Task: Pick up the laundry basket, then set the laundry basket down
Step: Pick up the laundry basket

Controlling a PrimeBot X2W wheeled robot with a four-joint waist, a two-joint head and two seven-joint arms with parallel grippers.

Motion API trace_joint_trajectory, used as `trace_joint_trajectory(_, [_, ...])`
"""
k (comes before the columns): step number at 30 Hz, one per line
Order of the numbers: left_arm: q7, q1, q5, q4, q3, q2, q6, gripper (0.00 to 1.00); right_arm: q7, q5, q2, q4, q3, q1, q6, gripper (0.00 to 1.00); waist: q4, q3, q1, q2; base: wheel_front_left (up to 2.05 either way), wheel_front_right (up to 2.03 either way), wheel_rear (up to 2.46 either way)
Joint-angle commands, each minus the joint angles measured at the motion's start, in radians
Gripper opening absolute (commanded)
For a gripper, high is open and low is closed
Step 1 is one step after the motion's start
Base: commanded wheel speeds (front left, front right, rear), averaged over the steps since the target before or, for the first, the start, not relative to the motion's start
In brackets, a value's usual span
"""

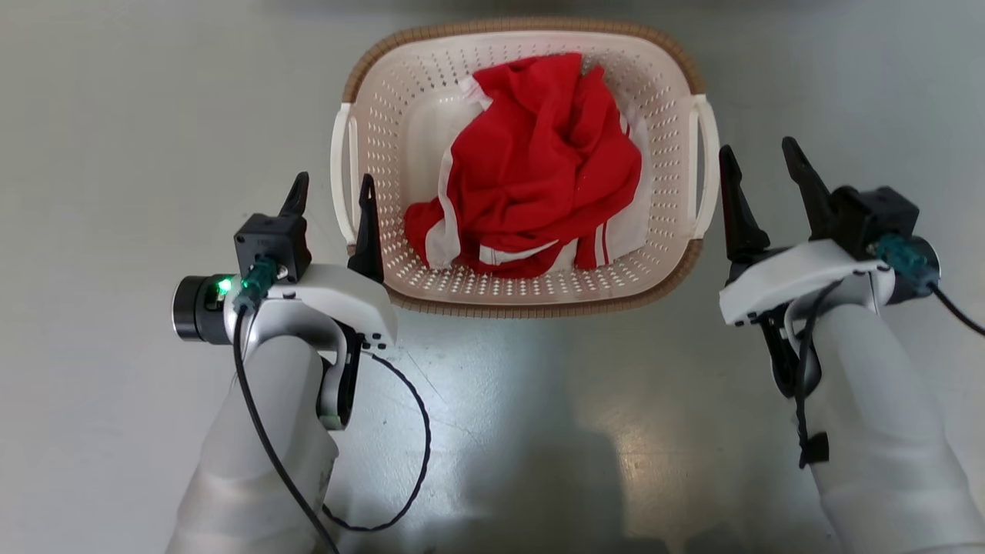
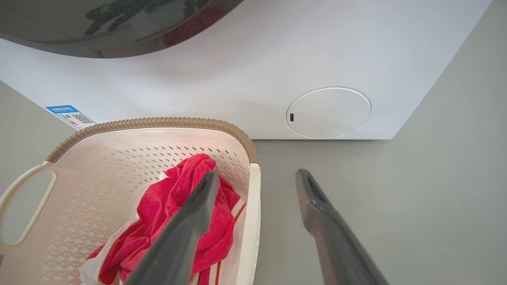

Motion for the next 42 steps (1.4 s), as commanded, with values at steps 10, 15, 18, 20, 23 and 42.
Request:
trace_joint_trajectory(10, [-0.006,-0.092,-0.056,0.160,-0.003,0.019,-0.029,1.00,-0.011,0.040,0.010,0.118,0.066,-0.087,0.006,1.00,0.009,0.071,0.0000,0.0000,0.00,0.00,0.00])
trace_joint_trajectory(15, [-0.006,-0.136,-0.064,0.230,-0.002,0.019,-0.037,1.00,-0.011,0.056,0.010,0.169,0.090,-0.129,0.006,1.00,0.015,0.102,0.0000,0.0000,0.00,0.00,0.00])
trace_joint_trajectory(18, [-0.006,-0.169,-0.077,0.274,0.007,0.019,-0.036,1.00,-0.011,0.064,0.010,0.203,0.111,-0.158,0.006,1.00,0.017,0.126,0.0000,0.0000,0.00,0.00,0.00])
trace_joint_trajectory(20, [-0.006,-0.183,-0.078,0.286,0.008,0.019,-0.034,1.00,-0.011,0.066,0.010,0.219,0.120,-0.172,0.006,1.00,0.019,0.137,0.0000,0.0000,0.00,0.00,0.00])
trace_joint_trajectory(23, [-0.006,-0.207,-0.075,0.309,0.007,0.019,-0.036,1.00,-0.011,0.073,0.010,0.240,0.130,-0.189,0.006,1.00,0.021,0.151,0.0000,0.0000,0.00,0.00,0.00])
trace_joint_trajectory(42, [-0.006,-0.324,-0.086,0.478,-0.022,0.019,-0.085,1.00,-0.011,0.111,0.010,0.330,0.161,-0.247,0.006,1.00,0.010,0.168,0.0000,0.0000,0.00,0.00,0.00])
